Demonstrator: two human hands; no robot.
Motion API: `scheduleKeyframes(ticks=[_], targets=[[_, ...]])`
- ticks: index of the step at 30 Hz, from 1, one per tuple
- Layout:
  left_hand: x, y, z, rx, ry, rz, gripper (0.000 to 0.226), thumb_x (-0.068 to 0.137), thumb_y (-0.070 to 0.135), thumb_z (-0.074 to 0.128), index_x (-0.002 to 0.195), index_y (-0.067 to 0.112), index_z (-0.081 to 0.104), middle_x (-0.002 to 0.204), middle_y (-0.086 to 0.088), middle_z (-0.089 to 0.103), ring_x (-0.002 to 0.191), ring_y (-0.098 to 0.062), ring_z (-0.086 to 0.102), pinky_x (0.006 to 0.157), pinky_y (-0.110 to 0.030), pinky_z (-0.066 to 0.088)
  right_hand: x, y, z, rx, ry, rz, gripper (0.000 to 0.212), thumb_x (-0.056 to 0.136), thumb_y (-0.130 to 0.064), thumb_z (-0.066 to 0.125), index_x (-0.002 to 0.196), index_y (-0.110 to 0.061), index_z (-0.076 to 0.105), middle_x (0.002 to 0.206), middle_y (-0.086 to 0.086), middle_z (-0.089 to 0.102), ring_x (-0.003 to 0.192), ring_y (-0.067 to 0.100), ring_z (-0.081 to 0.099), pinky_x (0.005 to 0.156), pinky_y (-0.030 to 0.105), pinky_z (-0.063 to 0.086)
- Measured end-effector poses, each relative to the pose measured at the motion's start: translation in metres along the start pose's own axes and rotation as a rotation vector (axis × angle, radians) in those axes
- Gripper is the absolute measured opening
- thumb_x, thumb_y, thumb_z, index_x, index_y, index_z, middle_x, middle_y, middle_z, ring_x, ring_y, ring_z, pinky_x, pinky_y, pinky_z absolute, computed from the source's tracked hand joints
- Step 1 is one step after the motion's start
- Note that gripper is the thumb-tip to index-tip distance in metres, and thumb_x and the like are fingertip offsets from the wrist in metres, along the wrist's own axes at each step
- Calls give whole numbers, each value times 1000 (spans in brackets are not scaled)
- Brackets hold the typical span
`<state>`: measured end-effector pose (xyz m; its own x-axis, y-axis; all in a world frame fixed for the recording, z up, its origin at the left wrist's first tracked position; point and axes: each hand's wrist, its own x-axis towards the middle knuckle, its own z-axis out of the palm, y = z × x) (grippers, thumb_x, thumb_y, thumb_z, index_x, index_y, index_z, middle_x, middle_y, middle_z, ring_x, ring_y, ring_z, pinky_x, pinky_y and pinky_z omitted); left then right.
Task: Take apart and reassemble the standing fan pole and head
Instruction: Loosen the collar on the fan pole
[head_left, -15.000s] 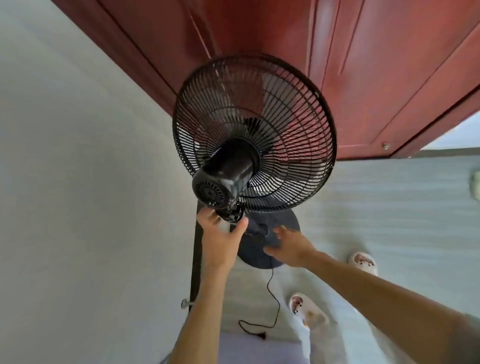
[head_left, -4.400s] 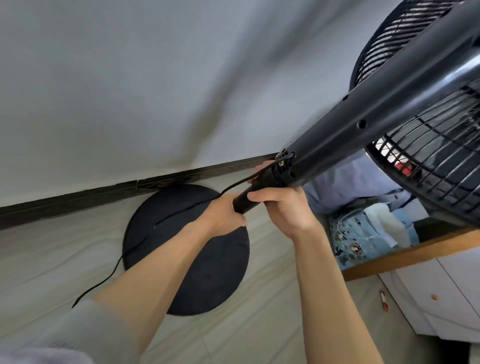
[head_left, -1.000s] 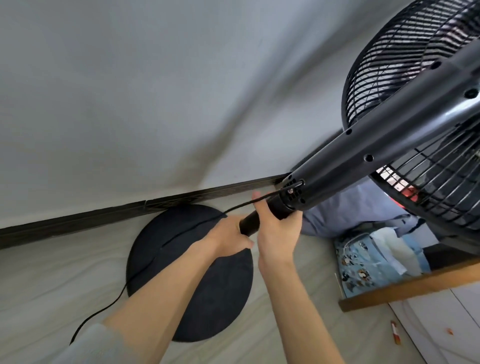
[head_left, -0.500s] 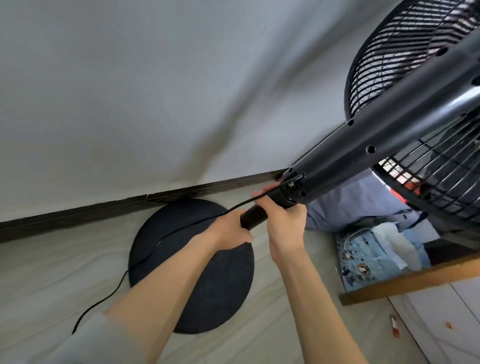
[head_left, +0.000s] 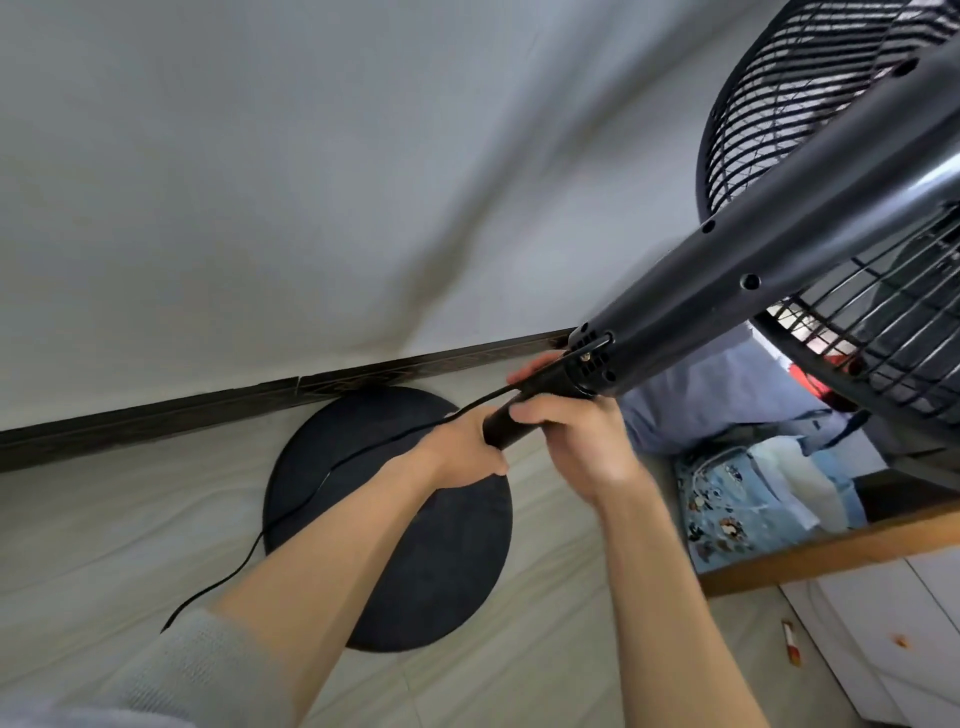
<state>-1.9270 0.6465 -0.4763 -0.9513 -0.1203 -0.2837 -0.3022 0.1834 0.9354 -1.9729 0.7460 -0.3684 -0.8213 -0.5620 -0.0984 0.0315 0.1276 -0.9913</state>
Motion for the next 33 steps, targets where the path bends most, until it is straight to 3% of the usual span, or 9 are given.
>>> scheduleKeyframes(ticks=[3, 9, 11, 15, 18, 22, 28, 31, 33], targets=[[-1, 1, -1, -5, -7, -12, 24, 76, 14, 69, 77, 30, 51, 72, 8, 52, 69, -13, 51, 64, -29, 40, 6, -5, -18, -13, -213, 91, 38, 58, 7, 74, 85, -20, 71, 95, 8, 68, 97, 24, 61, 85, 39, 52], [1, 5, 0, -4, -13, 11, 34, 70, 12, 66, 58, 34, 44, 63, 4, 52, 63, -18, 52, 62, -32, 39, -11, 14, 26, -100, 449, -141, 22, 78, 2, 77, 80, -14, 62, 68, -14, 66, 68, 0, 63, 64, 14, 49], [0, 4, 0, -7, -15, -5, 34, 72, 11, 67, 61, 35, 45, 65, 6, 52, 63, -15, 51, 62, -31, 39, -7, 7, 19, -49, 316, -110, 24, 72, 10, 70, 77, -13, 64, 74, -3, 65, 73, 8, 61, 66, 21, 48], [-3, 0, -1, -21, -25, -34, 34, 74, 16, 69, 69, 39, 45, 74, 7, 54, 69, -13, 52, 63, -31, 40, 6, -10, -19, -23, -245, 107, 40, 48, 5, 68, 80, -20, 68, 97, 13, 61, 94, 22, 58, 77, 34, 50], [-3, 3, -2, -10, -20, -39, 32, 72, 17, 69, 70, 39, 46, 75, 5, 56, 70, -15, 54, 64, -31, 42, 1, -5, -11, -18, -73, 47, 36, 57, 8, 73, 81, -19, 70, 91, 5, 67, 95, 21, 62, 82, 38, 52], [-1, 3, 1, 1, -13, -8, 29, 74, 10, 67, 69, 31, 48, 75, 2, 58, 70, -16, 55, 65, -30, 42, -10, 8, 18, 21, 311, -107, 22, 75, 4, 79, 77, -13, 65, 72, -7, 65, 73, 4, 63, 69, 18, 51], [-12, 8, -2, 8, -21, -10, 35, 72, 13, 70, 68, 38, 45, 78, 2, 56, 73, -17, 55, 67, -31, 44, -6, -17, -18, -83, -252, 89, 38, 58, 11, 67, 78, -21, 70, 99, 12, 68, 98, 25, 62, 85, 40, 52], [-24, 7, -4, 38, -52, -25, 37, 71, 14, 72, 64, 37, 45, 69, 7, 53, 66, -13, 53, 66, -31, 42, -16, -20, -16, -73, -272, 138, 40, 63, 11, 71, 90, -20, 73, 109, 18, 68, 109, 27, 63, 90, 39, 55], [-32, 7, -5, 54, -65, -40, 36, 72, 15, 73, 63, 36, 45, 65, 10, 54, 65, -12, 53, 66, -30, 42, -30, -19, -15, -81, -248, 168, 53, 70, 5, 74, 116, -21, 70, 122, 15, 68, 117, 24, 62, 98, 39, 53]])
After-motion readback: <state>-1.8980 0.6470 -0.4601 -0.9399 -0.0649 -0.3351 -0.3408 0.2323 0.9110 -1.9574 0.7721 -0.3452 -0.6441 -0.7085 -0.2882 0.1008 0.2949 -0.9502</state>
